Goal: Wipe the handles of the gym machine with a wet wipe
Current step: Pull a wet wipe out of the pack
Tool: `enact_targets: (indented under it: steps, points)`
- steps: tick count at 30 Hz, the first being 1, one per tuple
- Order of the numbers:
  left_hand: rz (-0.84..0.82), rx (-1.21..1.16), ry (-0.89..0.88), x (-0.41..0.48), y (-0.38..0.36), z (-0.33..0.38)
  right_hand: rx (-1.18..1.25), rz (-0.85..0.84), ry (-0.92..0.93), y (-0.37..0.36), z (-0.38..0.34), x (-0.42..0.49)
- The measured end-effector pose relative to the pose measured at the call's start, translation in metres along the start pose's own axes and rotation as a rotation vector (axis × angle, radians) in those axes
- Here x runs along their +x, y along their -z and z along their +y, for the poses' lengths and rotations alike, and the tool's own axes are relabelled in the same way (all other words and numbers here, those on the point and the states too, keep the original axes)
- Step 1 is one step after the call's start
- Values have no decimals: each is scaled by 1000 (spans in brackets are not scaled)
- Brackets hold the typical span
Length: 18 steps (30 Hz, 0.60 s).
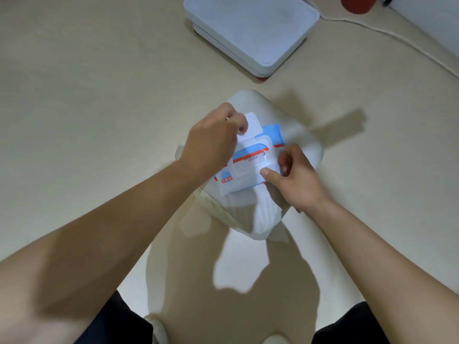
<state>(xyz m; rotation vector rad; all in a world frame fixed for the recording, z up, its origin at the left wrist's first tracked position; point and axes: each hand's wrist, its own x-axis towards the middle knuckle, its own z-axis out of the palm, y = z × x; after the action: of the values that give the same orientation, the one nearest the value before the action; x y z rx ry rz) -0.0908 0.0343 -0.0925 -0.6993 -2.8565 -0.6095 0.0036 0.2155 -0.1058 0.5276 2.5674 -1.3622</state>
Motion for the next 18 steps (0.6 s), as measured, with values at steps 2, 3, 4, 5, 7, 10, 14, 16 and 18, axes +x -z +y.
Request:
enact_targets:
  steps: [2,3,4,5,7,10,14,16,18]
  points:
    - [-107,-67,-101,-6,-1,7,27,13,23,-2,-3,-2]
    - [-133,-97,-143,-9,-2,10,39,29,41,-3,-5,-3]
    - [-143,-120,-176,-11,-3,12,36,54,69,-3,-7,-4]
    - [-147,-122,-198,-12,-3,14,18,81,98,-2,-9,-4]
    - [-134,-101,-234,-13,-7,13,-25,121,118,0,-12,-6]
    - [-86,-131,-232,-13,-11,9,39,104,53,3,-13,-4]
    - [-92,-169,-195,-9,-11,10,148,99,16,0,-10,-2]
    - [-134,-191,-157,-8,-10,11,122,130,25,-2,-11,-2]
    - [-200,-210,-115,-6,-7,13,108,154,17,-3,-13,-1]
